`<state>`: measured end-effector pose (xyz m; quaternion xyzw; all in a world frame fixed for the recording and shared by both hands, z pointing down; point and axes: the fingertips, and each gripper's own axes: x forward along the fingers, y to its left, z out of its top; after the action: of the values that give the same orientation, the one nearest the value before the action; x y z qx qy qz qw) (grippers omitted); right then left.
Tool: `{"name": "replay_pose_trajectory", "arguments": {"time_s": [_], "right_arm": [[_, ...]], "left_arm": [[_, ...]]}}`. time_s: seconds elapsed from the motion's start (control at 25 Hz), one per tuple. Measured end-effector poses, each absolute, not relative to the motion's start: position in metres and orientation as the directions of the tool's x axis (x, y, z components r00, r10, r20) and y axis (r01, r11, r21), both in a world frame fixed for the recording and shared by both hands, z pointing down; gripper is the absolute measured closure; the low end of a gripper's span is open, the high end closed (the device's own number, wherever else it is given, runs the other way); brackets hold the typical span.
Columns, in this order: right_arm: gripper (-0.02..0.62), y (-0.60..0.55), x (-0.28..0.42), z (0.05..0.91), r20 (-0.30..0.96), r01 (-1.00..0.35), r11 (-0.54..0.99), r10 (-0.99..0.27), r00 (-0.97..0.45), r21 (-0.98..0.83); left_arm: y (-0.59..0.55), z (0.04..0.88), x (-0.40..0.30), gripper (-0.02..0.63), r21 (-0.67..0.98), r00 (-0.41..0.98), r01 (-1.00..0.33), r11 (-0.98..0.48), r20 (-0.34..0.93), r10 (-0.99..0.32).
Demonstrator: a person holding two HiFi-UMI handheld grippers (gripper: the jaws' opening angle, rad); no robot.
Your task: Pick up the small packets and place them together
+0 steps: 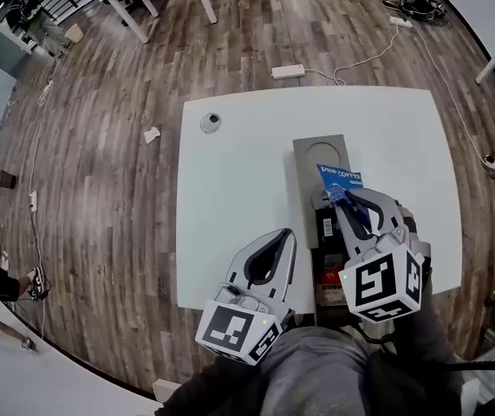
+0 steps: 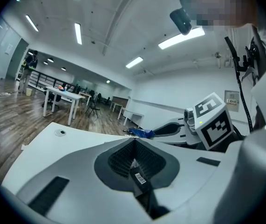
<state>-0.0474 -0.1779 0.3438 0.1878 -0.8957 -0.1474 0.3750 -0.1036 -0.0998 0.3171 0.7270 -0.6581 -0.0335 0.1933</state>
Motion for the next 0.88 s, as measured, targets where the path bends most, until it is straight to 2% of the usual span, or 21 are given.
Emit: {"name": "replay_pose_trajectory", "arguments": {"time_s": [0.44,0.88], "right_arm": [[0.523,-0.214,-0.088,0.402,0.712,-0.203,0.923,-0.381,-0.589,0.327],[0.486,-0.221,-0.093,0.409,0.709,-0.250,0.941,-0.336,-0.620,0.228]], "left_arm": [[-0.104,0.365,-0.152,0.603,0.386,0.090,-0.922,0.036,0.303,-0.949],[-0.108,0.375,-0.161,0.603,0.399,0.094,-0.916,0.042,0.316,-0.944]]}}
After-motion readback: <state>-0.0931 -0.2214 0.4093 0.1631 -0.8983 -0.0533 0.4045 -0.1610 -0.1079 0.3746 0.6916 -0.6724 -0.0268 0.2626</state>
